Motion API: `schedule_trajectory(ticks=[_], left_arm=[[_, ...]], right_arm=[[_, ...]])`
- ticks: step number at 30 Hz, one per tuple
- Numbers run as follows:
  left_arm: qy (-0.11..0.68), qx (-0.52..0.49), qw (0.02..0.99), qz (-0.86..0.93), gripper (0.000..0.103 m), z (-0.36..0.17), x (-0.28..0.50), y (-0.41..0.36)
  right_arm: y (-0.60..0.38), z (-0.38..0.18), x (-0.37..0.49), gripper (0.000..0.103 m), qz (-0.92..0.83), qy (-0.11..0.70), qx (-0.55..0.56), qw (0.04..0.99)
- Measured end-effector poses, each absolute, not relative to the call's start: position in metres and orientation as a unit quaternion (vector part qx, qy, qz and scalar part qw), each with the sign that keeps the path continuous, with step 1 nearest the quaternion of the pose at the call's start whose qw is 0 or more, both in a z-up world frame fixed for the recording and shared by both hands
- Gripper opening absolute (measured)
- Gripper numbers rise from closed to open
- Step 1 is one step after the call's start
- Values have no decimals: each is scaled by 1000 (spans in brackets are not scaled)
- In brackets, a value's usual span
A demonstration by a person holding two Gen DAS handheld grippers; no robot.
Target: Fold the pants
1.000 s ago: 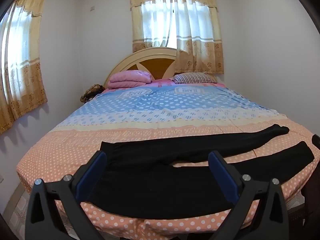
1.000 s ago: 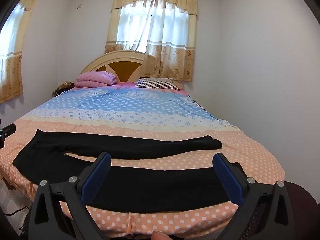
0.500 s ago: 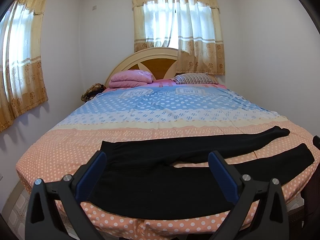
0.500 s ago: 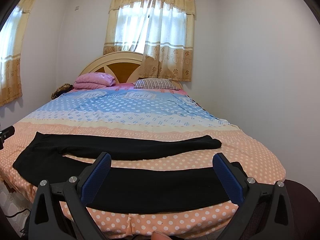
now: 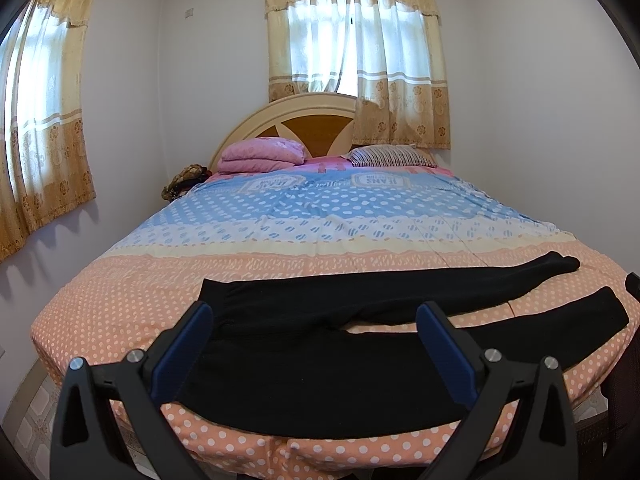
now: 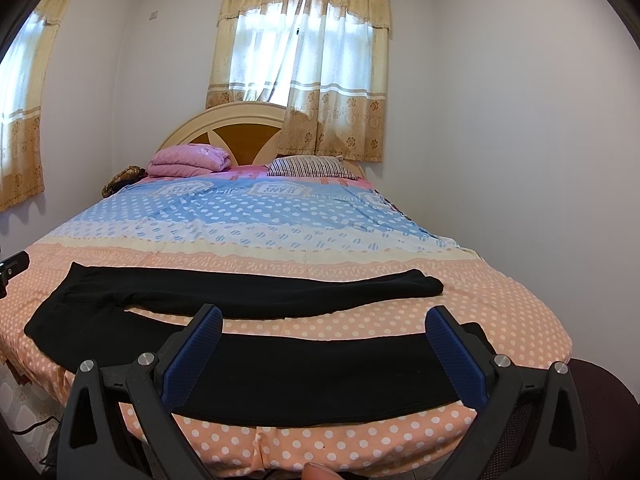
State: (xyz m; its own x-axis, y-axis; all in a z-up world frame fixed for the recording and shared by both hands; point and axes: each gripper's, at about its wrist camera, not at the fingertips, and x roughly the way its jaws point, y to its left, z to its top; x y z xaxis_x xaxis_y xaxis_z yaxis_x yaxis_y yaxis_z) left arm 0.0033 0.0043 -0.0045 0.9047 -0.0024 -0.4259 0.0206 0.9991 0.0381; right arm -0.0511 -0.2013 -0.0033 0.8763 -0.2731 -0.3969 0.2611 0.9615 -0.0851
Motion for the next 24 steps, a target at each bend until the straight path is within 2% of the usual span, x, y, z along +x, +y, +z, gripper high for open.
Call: schedule_trajectory(ticks=[24], left_arm=[[223,17,975,-4,103,-8,6,5]], right_arm=[[-200,-7,-50,102,-139,209,-16,968]])
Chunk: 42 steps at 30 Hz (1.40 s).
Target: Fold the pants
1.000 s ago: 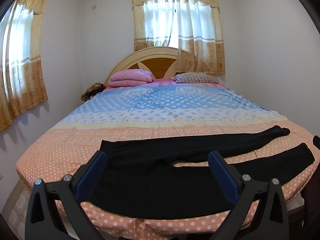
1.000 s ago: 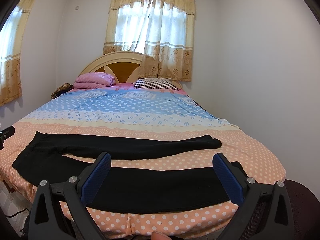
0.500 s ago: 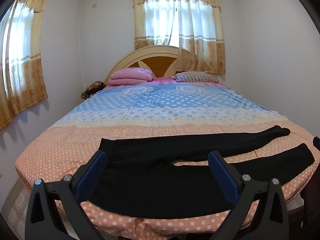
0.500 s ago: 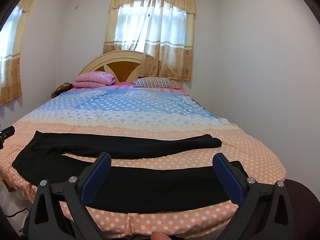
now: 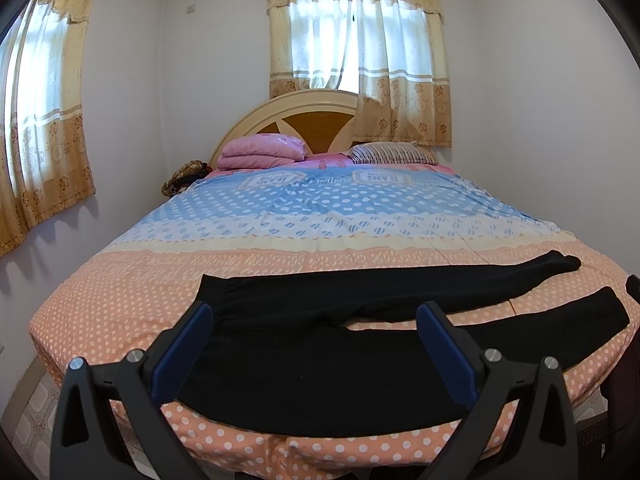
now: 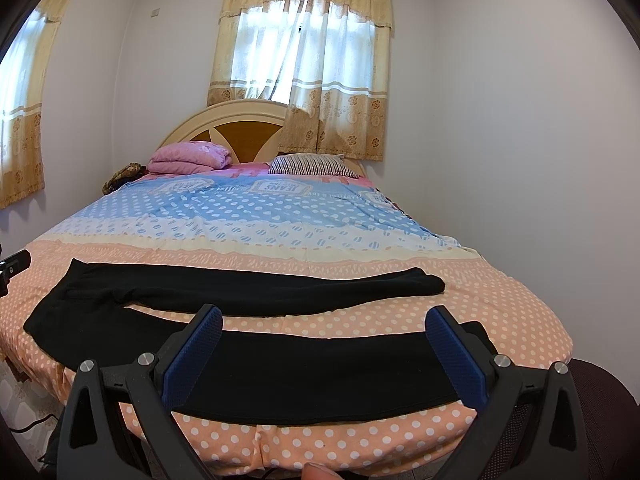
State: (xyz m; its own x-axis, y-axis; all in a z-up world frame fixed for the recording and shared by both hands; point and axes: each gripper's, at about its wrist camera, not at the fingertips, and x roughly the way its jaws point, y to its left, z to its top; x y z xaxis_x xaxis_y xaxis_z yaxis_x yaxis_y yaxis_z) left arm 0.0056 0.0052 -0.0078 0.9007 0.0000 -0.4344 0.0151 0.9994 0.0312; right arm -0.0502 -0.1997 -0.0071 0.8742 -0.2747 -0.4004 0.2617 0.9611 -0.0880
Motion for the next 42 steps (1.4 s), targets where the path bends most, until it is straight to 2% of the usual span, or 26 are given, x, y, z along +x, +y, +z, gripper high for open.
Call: schedule_trajectory(ticks=[32,42], left_arm=[[236,21,971,-6,103,-21,13,2],[276,28,960,29,103,-56,72,55]], right_arm=[[-198,-17,-45,102,-133,219,-17,967],[-222,-48,-15,102,-103,260,12,960]])
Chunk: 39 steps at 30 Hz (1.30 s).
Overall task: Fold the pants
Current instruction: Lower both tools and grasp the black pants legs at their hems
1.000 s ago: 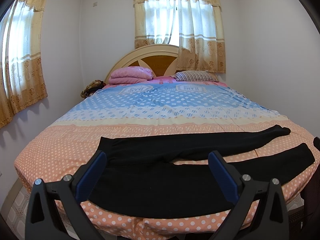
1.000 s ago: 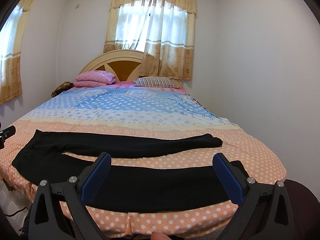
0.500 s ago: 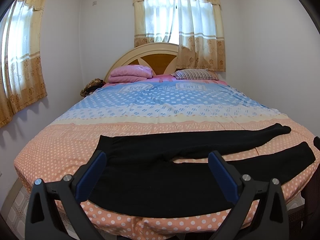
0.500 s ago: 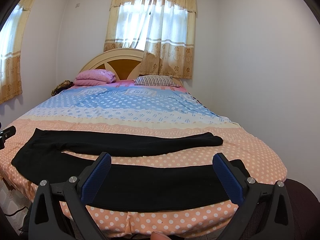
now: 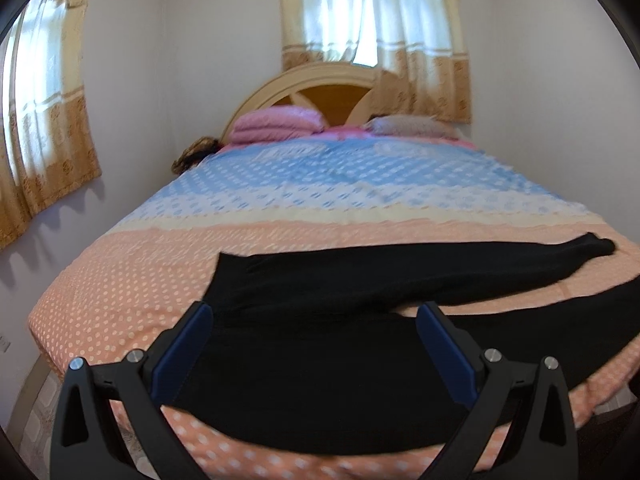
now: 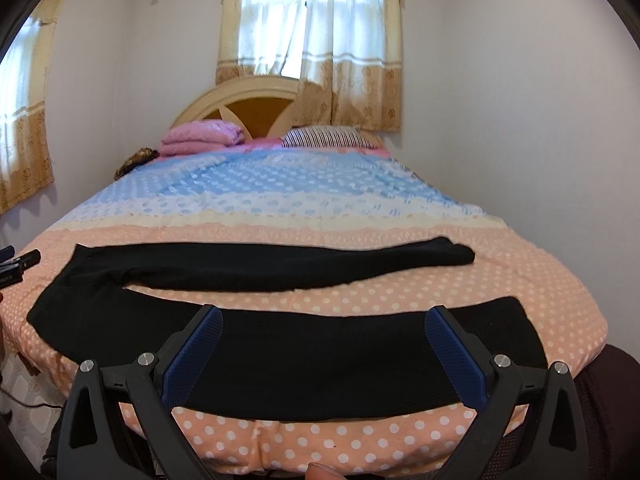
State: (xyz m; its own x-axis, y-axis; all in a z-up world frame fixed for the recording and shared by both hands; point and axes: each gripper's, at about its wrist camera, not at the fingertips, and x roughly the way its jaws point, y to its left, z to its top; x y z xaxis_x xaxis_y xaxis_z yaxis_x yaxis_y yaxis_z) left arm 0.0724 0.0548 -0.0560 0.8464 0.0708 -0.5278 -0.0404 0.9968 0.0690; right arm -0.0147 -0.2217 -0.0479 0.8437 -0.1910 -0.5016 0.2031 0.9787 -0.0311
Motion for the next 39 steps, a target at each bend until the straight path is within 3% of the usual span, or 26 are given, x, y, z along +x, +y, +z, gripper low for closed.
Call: schedule_trajectory(ticks=[14,17,20,26,28,31,36,39], left_arm=[[381,27,920,88,101,-108,224,156],[408,6,910,73,90,-120,248,172],[426,-5,902,67,80,-132,266,180],[446,-32,894,35,63,-149,281,184],[455,-31,890,23,48,-154,285,184],[460,-26,887,19,44,-159,288,182],[456,-29,890,-4,23,-156,292,185],[460,-25,887,-11,23,-156,297,186]], right_arm=[[-297,-61,68,102,-126,325,9,937],[-306,-65,88,99,-121,340,5,933],[-320,-70,110,83,-102,365,27,925],[-356,-73,150,82,-129,384,32,914],[-372,-75,164,80,-136,390,47,909],[-392,-80,183,73,-150,405,53,900],[-430,-88,213,67,-191,422,41,885],[-458,-91,225,67,-197,432,64,878]])
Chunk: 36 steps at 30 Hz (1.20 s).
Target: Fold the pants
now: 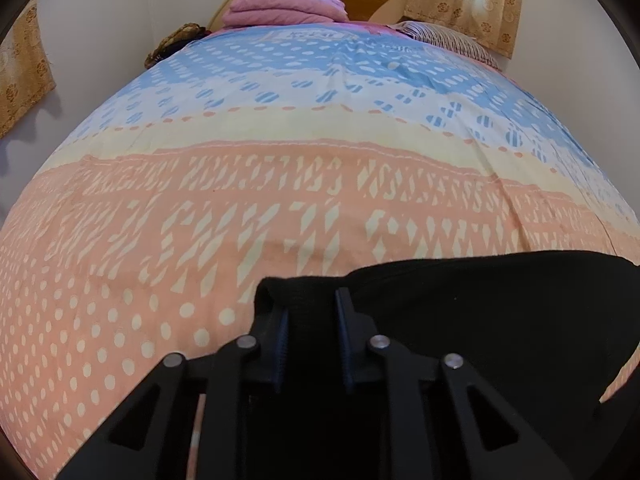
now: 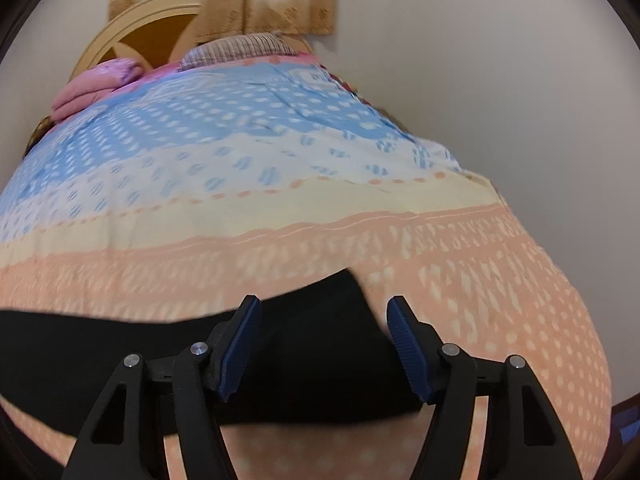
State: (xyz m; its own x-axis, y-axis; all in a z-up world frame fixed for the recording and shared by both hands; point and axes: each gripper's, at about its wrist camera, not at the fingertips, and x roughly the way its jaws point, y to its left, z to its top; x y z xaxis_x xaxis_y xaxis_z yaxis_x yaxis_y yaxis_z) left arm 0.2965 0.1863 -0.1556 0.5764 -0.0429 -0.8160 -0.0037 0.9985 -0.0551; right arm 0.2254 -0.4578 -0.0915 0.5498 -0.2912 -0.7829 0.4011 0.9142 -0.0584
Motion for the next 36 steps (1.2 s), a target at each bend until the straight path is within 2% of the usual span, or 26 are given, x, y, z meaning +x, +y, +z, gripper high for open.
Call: schedule_trajectory(ticks=[8,11,12,13,15,18,20,21,22,23,36], left_arm=[[459,-22,888,-3,26,-159,306,182],[462,-11,887,-9,35,-160,307,179],[464,-5,886,-9,37,-161,307,177],[465,2,885,-8,39,-161,307,175],[469,15,883,-9,41,-162,309,172],[473,-11,881,-10,40,-160,311,176],[465,-12,885,-19,32,-160,310,179],[462,-14,887,-25,29,-160,309,183],[456,-22,889,-33,18,-159,308,186],[449,-31,892,-36,16,-157,306,191],[396,-81,913,-59,10,-134,294,205]], right_arm=[[-489,-117,251,67,-158,482,107,855],[-485,-129,253,64,-144,499,88,850],[-483,-130,252,51,-141,499,80,851],[-482,-131,251,45,-142,499,70,852],[-482,-131,252,25,-140,495,70,855],[-481,-131,257,16,-136,493,73,856],[-477,-130,259,10,-134,492,63,858],[-474,-129,259,9,-135,490,58,859],[-472,-127,259,9,-138,485,52,862],[-471,-125,258,9,-140,483,50,863],[-458,-61,234,8,-145,384,49,911]])
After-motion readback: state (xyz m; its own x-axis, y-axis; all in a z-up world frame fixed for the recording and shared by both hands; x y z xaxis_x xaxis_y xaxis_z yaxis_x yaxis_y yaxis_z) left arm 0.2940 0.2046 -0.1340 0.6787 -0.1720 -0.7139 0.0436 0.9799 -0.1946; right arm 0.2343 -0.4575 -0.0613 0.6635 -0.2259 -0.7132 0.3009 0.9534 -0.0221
